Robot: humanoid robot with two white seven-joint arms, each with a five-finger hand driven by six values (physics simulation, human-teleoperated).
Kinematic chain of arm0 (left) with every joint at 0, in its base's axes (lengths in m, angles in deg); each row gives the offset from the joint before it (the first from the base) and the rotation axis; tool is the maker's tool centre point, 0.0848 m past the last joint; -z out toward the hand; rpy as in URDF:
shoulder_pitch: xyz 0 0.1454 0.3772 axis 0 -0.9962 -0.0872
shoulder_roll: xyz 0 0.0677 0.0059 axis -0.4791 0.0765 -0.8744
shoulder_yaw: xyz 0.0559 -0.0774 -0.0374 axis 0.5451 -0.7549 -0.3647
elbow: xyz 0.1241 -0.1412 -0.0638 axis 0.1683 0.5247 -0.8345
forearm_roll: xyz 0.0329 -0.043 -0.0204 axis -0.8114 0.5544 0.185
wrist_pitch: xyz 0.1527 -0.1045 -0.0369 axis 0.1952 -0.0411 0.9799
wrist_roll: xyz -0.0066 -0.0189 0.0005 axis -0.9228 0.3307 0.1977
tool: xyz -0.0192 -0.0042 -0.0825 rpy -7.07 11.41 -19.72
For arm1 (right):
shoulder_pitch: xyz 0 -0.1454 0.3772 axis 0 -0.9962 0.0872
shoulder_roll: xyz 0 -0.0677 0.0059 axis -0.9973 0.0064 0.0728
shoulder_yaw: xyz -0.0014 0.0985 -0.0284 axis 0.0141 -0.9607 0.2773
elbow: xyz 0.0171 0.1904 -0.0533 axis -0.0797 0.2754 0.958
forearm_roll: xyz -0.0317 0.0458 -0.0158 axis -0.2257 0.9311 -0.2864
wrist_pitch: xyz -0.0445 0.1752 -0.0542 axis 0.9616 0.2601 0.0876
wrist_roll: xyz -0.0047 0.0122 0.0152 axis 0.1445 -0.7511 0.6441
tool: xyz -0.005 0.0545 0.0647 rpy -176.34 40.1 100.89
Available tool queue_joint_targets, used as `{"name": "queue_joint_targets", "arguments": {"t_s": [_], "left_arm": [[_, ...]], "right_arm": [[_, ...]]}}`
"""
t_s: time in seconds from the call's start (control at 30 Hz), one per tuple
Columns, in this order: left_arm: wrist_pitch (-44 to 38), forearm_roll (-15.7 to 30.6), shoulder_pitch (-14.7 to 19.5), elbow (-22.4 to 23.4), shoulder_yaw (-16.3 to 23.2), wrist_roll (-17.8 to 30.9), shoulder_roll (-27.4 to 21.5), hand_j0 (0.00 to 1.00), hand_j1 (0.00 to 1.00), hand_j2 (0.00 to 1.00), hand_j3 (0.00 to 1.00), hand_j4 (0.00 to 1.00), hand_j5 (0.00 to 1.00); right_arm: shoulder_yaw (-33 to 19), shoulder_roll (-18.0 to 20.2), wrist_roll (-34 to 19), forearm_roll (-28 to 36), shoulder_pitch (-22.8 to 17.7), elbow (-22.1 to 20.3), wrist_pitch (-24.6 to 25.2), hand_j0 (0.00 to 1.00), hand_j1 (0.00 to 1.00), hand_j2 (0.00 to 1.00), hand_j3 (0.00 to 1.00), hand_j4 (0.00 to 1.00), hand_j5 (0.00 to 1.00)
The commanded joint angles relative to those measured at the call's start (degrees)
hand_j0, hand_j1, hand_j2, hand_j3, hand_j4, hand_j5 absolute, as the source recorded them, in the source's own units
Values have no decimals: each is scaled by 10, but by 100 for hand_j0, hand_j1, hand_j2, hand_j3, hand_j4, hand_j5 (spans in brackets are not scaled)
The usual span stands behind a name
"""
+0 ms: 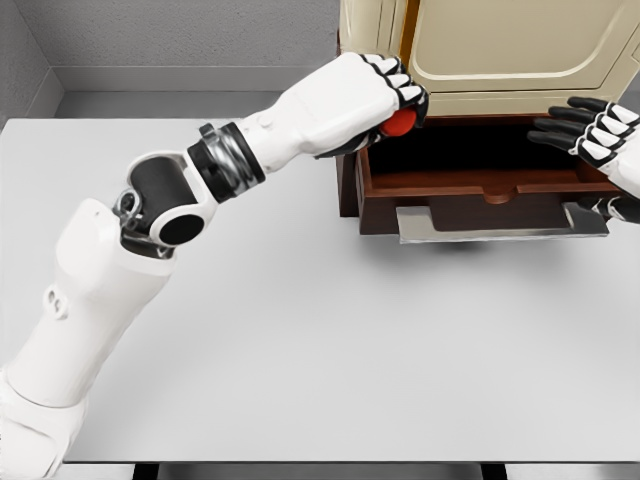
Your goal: Put the switch into the drawer with left arm, and close the drawer with right arm
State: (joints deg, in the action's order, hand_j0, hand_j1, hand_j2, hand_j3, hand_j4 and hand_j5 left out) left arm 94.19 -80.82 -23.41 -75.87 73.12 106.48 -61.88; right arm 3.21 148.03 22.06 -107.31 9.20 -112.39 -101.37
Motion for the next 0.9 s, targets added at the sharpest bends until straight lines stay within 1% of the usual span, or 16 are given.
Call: {"name": "queue_joint_targets", "arguments": {"t_s": [0.0,0.1,0.2,0.27,0.37,0.43,0.5,0.57,0.6,0.63,0.67,0.7,0.73,0.77,0.8,0.87], "left_arm": [[0,-24,0,18,9,0,30,28,28,28,28,28,28],[0,-42,2,42,19,0,53,28,28,28,28,28,28],[2,-46,13,63,31,0,68,28,28,28,28,28,28],[3,-65,17,76,32,0,85,28,28,28,28,28,28],[3,-68,19,84,37,0,101,28,28,28,28,28,28],[3,-75,25,97,38,0,103,28,28,28,28,28,28],[3,-89,25,98,39,0,103,28,28,28,28,28,28],[2,-89,25,100,39,0,103,28,28,28,28,28,28],[3,-89,25,103,38,0,103,31,31,31,31,31,31],[2,-88,27,103,37,-1,103,53,53,53,53,53,53],[1,-87,32,103,34,-2,103,72,72,72,72,72,72],[0,-87,33,103,31,-2,103,84,84,84,84,84,84],[0,-87,33,102,31,-2,103,87,87,87,87,87,87],[0,-87,34,102,31,-2,103,94,94,94,94,94,94],[0,-87,34,101,31,-2,103,99,99,99,99,99,99],[0,-87,34,100,31,-2,103,100,100,100,100,100,100]], "right_arm": [[0,1,0,4,-1,4,-1,100,100,100,100,100,100],[0,1,0,4,-1,5,-1,100,100,100,100,100,100],[0,1,0,4,-1,6,-1,100,100,100,100,100,100],[0,1,0,4,-1,11,-1,100,100,100,100,100,100],[0,1,0,4,-1,12,-1,100,100,100,100,100,100],[0,1,0,4,-1,12,-1,100,100,100,100,100,100],[0,1,0,4,-1,12,-1,100,100,100,100,100,100],[0,1,0,4,-1,12,-1,100,100,100,100,100,100],[0,1,0,4,-1,12,-1,100,100,100,100,100,100],[0,1,0,4,-1,11,-1,100,100,100,100,100,100],[0,1,0,4,-1,12,-1,100,100,100,100,100,100],[0,0,0,4,-1,11,-1,100,100,100,100,100,100],[0,0,0,4,-1,12,-1,100,100,100,100,100,100],[0,0,0,4,-1,11,-1,100,100,100,100,100,100],[0,-1,0,4,-1,11,-1,100,100,100,100,100,100],[-1,0,0,4,-1,11,-1,100,100,100,100,100,100]]}}
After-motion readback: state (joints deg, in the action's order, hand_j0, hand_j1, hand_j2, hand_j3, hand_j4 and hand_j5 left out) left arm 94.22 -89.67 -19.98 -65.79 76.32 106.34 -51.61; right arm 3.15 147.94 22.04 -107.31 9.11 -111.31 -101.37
